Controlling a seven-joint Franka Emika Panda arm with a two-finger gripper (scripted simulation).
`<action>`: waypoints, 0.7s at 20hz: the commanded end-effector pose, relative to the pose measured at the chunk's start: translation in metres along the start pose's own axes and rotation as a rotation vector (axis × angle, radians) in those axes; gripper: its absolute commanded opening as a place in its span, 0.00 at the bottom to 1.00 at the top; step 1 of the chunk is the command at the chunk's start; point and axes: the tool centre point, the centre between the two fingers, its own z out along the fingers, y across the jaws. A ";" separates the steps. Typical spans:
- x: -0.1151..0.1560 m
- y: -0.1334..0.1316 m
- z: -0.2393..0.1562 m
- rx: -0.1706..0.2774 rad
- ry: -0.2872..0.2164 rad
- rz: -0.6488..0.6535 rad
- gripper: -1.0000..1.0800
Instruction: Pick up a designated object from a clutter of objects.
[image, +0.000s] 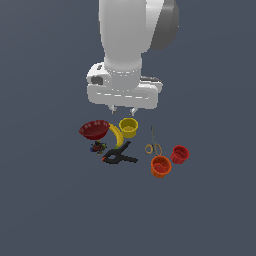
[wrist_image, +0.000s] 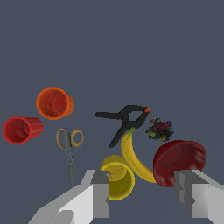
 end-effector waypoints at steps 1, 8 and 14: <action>-0.001 -0.003 0.008 -0.003 -0.009 0.029 0.62; -0.007 -0.014 0.038 -0.021 -0.040 0.148 0.62; -0.015 -0.025 0.069 -0.051 -0.066 0.271 0.62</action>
